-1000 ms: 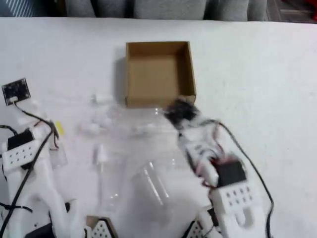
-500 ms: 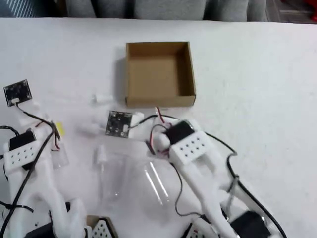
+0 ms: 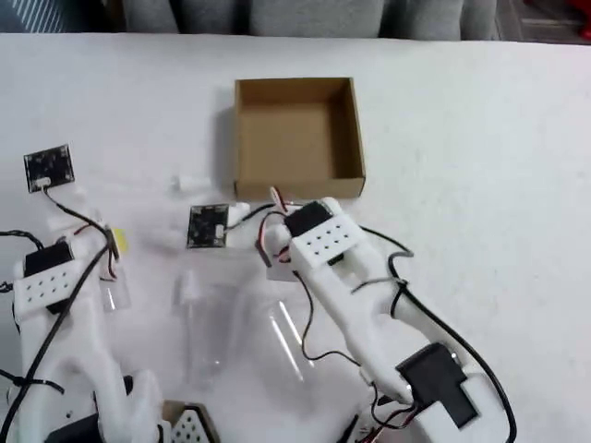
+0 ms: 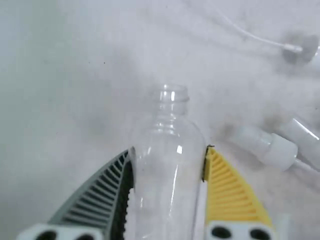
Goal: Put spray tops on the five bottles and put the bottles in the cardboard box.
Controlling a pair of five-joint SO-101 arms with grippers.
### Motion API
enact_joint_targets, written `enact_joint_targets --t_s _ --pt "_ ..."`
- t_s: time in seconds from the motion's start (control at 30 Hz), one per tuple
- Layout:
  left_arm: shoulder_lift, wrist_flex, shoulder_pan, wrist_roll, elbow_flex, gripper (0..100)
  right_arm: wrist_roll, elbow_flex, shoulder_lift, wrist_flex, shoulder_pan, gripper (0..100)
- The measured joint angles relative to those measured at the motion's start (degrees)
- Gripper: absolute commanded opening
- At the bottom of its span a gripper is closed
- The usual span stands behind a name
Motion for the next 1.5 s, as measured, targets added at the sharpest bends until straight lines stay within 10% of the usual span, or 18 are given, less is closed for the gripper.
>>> enact_joint_targets --t_s 1.23,1.5 --pt "0.0 -1.1 1.6 -3.6 1.8 4 0.3 -8.5 17.6 -4.9 2.6 1.8" --pt "0.0 -1.1 1.8 -3.6 1.8 4 -16.2 -8.5 3.1 1.8 6.9 1.6"
